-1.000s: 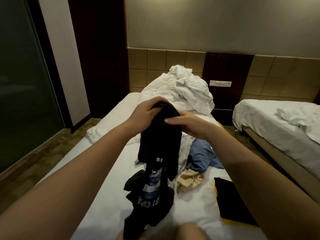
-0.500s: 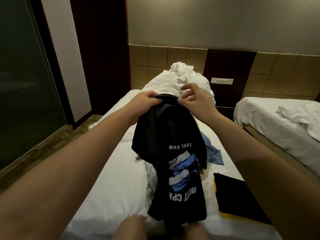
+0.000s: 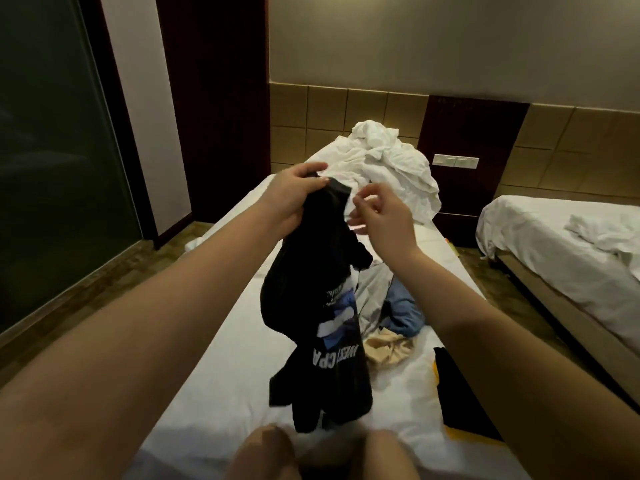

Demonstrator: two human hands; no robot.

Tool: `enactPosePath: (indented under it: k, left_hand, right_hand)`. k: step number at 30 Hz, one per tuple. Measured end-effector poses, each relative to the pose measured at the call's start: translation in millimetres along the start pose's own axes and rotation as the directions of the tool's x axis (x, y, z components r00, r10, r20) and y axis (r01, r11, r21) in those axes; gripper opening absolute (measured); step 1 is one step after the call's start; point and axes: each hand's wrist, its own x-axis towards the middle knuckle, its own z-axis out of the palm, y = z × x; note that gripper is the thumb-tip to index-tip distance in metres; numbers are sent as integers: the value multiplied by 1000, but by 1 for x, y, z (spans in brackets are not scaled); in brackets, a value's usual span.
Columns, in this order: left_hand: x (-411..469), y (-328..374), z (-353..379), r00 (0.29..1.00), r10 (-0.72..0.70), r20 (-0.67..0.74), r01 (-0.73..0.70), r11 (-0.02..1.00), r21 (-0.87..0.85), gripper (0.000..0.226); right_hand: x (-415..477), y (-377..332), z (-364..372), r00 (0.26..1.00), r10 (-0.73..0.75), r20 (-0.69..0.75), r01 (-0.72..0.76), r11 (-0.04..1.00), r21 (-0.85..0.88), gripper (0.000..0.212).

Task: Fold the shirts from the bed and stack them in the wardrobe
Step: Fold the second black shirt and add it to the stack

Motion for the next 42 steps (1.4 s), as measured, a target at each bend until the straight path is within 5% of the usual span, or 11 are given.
enactPosePath:
  k: [3, 6, 11, 17, 20, 22, 25, 30, 33, 37, 42]
  left_hand:
    - [0, 8, -9, 994, 37, -107, -55, 985, -164, 31]
    - [-4, 13, -9, 995, 59, -75, -73, 979, -190, 36]
    - [-8, 11, 2, 995, 100, 18, -97, 987, -126, 38]
    - [8, 13, -24, 982, 138, -128, -149, 985, -84, 41]
    - [22, 1, -52, 987, 85, -138, -72, 993, 94, 56]
    - [23, -17, -64, 987, -110, -115, 138, 952, 275, 75]
    - [3, -57, -60, 941, -330, -74, 324, 817, 478, 74]
    - [-36, -98, -31, 937, -265, 229, 131, 871, 473, 39]
    - [-29, -108, -27, 998, -61, 24, 41, 863, 504, 60]
    - [-25, -120, -31, 961, -34, -274, 206, 746, 633, 52]
    - [-22, -119, -22, 961, -200, -192, 266, 859, 437, 39]
  right_hand:
    - [7, 23, -8, 959, 283, -9, -283, 958, 40, 16]
    - [-19, 74, -3, 767, 605, 213, -575, 796, -189, 47]
    - [-56, 110, 29, 867, 346, 359, -318, 938, -138, 52]
    - [-37, 129, 32, 818, 449, 360, -285, 860, -424, 22]
    - [-24, 107, 31, 847, 462, 263, -423, 885, -194, 20]
    - [-12, 91, 37, 817, 528, 231, -569, 803, 179, 25]
    - [2, 73, 45, 790, 546, 277, -610, 659, 441, 23]
    - [13, 50, 49, 763, 583, 279, -575, 415, 705, 27]
    - [20, 41, 43, 790, 576, 211, -454, 318, 832, 27]
    - [28, 34, 33, 840, 513, 176, -318, 202, 926, 23]
    - [27, 27, 30, 854, 479, 203, -363, 270, 892, 28]
